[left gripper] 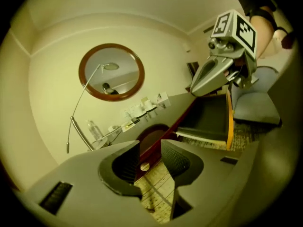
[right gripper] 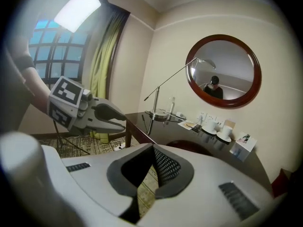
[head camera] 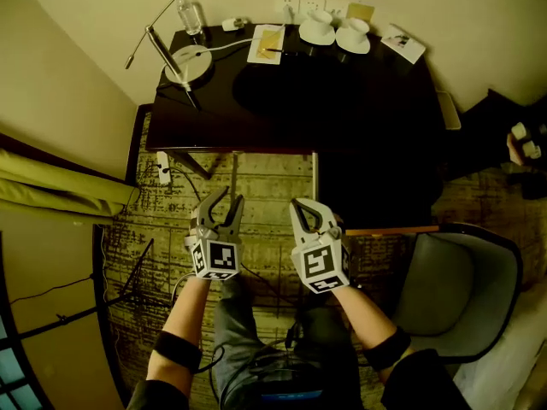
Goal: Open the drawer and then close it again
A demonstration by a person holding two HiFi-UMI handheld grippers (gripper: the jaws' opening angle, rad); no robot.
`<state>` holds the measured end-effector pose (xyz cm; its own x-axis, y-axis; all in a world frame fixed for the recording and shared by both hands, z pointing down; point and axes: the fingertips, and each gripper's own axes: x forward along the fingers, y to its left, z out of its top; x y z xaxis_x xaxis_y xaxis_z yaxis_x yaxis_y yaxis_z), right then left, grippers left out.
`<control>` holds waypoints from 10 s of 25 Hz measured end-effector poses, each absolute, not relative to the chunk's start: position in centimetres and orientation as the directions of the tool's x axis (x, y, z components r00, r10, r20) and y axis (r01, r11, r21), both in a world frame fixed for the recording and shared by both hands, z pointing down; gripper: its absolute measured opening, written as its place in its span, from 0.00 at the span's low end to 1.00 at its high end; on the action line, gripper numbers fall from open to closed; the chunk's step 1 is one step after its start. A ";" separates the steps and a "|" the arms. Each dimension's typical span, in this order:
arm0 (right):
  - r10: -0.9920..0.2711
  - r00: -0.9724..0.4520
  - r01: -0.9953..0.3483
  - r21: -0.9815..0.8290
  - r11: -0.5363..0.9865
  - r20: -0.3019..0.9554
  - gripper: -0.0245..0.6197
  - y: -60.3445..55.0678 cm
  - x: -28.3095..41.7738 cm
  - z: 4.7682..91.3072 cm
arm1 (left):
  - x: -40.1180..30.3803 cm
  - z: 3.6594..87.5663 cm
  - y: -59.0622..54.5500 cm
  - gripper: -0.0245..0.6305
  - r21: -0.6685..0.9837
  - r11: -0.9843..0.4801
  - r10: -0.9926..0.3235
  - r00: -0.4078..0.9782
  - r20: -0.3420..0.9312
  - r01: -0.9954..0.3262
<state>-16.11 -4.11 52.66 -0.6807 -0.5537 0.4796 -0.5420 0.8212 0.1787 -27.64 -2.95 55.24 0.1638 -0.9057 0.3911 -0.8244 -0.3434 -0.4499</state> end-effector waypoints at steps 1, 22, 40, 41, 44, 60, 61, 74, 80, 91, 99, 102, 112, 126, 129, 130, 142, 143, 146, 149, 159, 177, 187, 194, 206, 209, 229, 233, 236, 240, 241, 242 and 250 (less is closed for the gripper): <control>-0.542 -0.688 -0.529 0.177 0.830 0.483 0.05 -4.3 -16.5 54.1 | -27.9 57.2 -3.5 0.26 -0.484 -0.340 -0.907 0.145 0.396 -0.807; -0.573 -0.688 -0.606 0.082 0.791 0.446 0.05 -9.6 -23.8 69.4 | -33.5 77.0 -14.5 0.33 -0.847 -0.389 -0.911 0.012 0.413 -0.362; -0.591 -0.665 -0.641 0.056 0.765 0.456 0.05 -11.6 -23.3 73.0 | -34.3 77.4 -18.5 0.14 -0.927 -0.269 -0.958 -0.029 0.286 -0.261; -0.592 -0.664 -0.643 0.054 0.764 0.457 0.05 -11.7 -23.3 73.1 | -34.3 77.4 -18.5 0.14 -0.930 -0.266 -0.959 -0.032 0.283 -0.255; -0.592 -0.662 -0.646 0.049 0.761 0.460 0.05 -11.7 -23.4 73.2 | -34.3 77.4 -18.5 0.14 -0.934 -0.258 -0.961 -0.037 0.275 -0.247; -0.581 -0.650 -0.649 0.040 0.760 0.490 0.05 -11.0 -22.4 72.4 | -33.8 77.4 -16.4 0.14 -0.927 -0.275 -0.954 -0.048 0.297 -0.256; -0.578 -0.651 -0.647 0.037 0.761 0.493 0.05 -10.8 -22.4 72.3 | -33.7 77.4 -16.0 0.14 -0.926 -0.274 -0.954 -0.051 0.297 -0.260; -0.524 -0.662 -0.612 0.018 0.790 0.536 0.05 -6.3 -21.1 70.0 | -32.3 77.6 -9.0 0.14 -0.898 -0.334 -0.927 -0.074 0.368 -0.287; -0.515 -0.669 -0.603 0.013 0.797 0.536 0.05 -5.2 -20.6 68.0 | -31.4 78.1 -4.1 0.14 -0.877 -0.369 -0.906 -0.093 0.413 -0.307; -0.523 -0.652 -0.607 0.035 0.794 0.549 0.05 -5.2 -17.8 65.9 | -29.8 78.8 3.3 0.14 -0.837 -0.409 -0.872 -0.114 0.476 -0.365; -0.536 -0.636 -0.618 0.049 0.784 0.555 0.05 -5.6 -16.5 64.6 | -29.7 78.8 5.5 0.16 -0.807 -0.445 -0.844 -0.118 0.523 -0.388; -0.548 -0.630 -0.626 0.057 0.777 0.550 0.05 -6.2 -16.0 63.1 | -29.3 78.0 7.3 0.17 -0.774 -0.470 -0.826 -0.098 0.555 -0.424; -0.573 -0.644 -0.636 0.061 0.769 0.508 0.05 -5.8 -13.3 52.7 | -27.4 58.8 11.7 0.05 -0.619 -0.305 -0.871 -0.052 0.489 -0.724; -0.573 -0.726 -0.613 0.019 0.790 0.381 0.05 -2.5 -8.8 39.2 | -25.4 37.2 7.0 0.04 -0.153 -0.189 -0.929 0.126 0.347 -0.970; -0.591 -0.718 -0.631 0.016 0.776 0.368 0.05 -1.9 -7.2 38.1 | -25.0 35.8 7.0 0.04 -0.083 -0.183 -0.933 0.146 0.330 -0.980; -0.600 -0.712 -0.640 0.013 0.768 0.366 0.05 -1.8 -6.6 37.9 | -24.8 35.5 7.1 0.04 -0.075 -0.188 -0.933 0.154 0.326 -0.979; -0.660 -0.650 -0.720 -0.029 0.693 0.375 0.05 0.5 -3.5 38.2 | -24.5 35.3 9.1 0.04 -0.005 -0.206 -0.927 0.193 0.322 -0.979; -0.662 -0.649 -0.721 -0.026 0.693 0.374 0.05 0.6 -3.4 38.2 | -24.6 35.6 9.1 0.04 0.001 -0.206 -0.926 0.195 0.324 -0.979; -0.666 -0.643 -0.726 -0.025 0.687 0.378 0.05 1.0 -3.1 38.5 | -24.3 35.9 9.4 0.04 0.010 -0.199 -0.926 0.191 0.327 -0.980; -0.666 -0.638 -0.730 -0.028 0.683 0.387 0.05 1.4 -2.5 38.8 | -23.9 36.2 9.6 0.04 -0.003 -0.211 -0.921 0.198 0.334 -0.978; -0.665 -0.630 -0.738 -0.041 0.674 0.400 0.05 1.1 -1.0 39.7 | -21.9 37.3 8.9 0.04 -0.028 -0.255 -0.901 0.227 0.369 -0.967; -0.537 -0.731 -0.618 -0.075 0.783 0.422 0.05 1.1 4.8 41.0 | -14.2 42.5 10.5 0.04 -0.029 -0.114 -0.889 0.089 0.449 -0.993; -0.525 -0.717 -0.601 -0.026 0.799 0.459 0.05 -3.3 2.0 44.6 | -17.0 56.5 8.2 0.04 -0.009 -0.061 -0.828 0.045 0.559 -0.998; -0.495 -0.733 -0.565 -0.012 0.825 0.467 0.05 -4.8 -1.4 47.9 | -18.0 65.5 7.5 0.04 0.015 -0.056 -0.775 0.052 0.630 -0.998; -0.507 -0.712 -0.587 -0.014 0.810 0.485 0.05 -6.8 -3.3 54.5 | -18.5 75.2 4.8 0.04 0.063 -0.039 -0.739 0.071 0.670 -0.997; -0.510 -0.706 -0.594 -0.018 0.804 0.492 0.05 -7.5 -3.7 55.8 | -18.7 76.4 3.8 0.04 0.055 -0.045 -0.737 0.070 0.672 -0.997; -0.520 -0.669 -0.640 -0.055 0.766 0.531 0.05 -12.4 -4.1 58.6 | -20.4 76.3 -2.4 0.04 0.036 -0.005 -0.759 0.027 0.650 -0.999; -0.521 -0.663 -0.648 -0.063 0.759 0.538 0.05 -12.9 -3.8 59.0 | -21.1 76.1 -5.8 0.04 0.021 -0.018 -0.771 0.028 0.636 -1.000; -0.528 -0.657 -0.659 -0.071 0.749 0.538 0.05 -13.3 -3.5 59.1 | -21.6 76.0 -8.5 0.04 0.021 -0.011 -0.780 0.022 0.625 -1.000; -0.539 -0.649 -0.672 -0.072 0.737 0.537 0.05 -14.2 -3.2 59.1 | -22.2 75.9 -11.7 0.04 0.012 -0.028 -0.791 0.030 0.612 -1.000; -0.543 -0.646 -0.676 -0.073 0.733 0.536 0.05 -14.4 -3.1 59.1 | -22.3 75.9 -12.3 0.04 0.009 -0.036 -0.793 0.034 0.608 -0.999; -0.547 -0.643 -0.681 -0.073 0.729 0.535 0.05 -14.6 -3.1 59.1 | -22.4 75.9 -12.9 0.04 0.006 -0.043 -0.795 0.038 0.606 -0.999; -0.558 -0.629 -0.699 -0.081 0.710 0.541 0.05 -15.5 -3.4 59.3 | -23.4 75.9 -16.6 0.04 0.024 -0.028 -0.801 0.037 0.597 -0.999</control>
<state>-3.41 -15.46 59.34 -0.6295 -0.5580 0.5407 -0.6991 0.7104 -0.0808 -23.39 -16.56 75.91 0.0367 -0.8012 0.5973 -0.9993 -0.0277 0.0242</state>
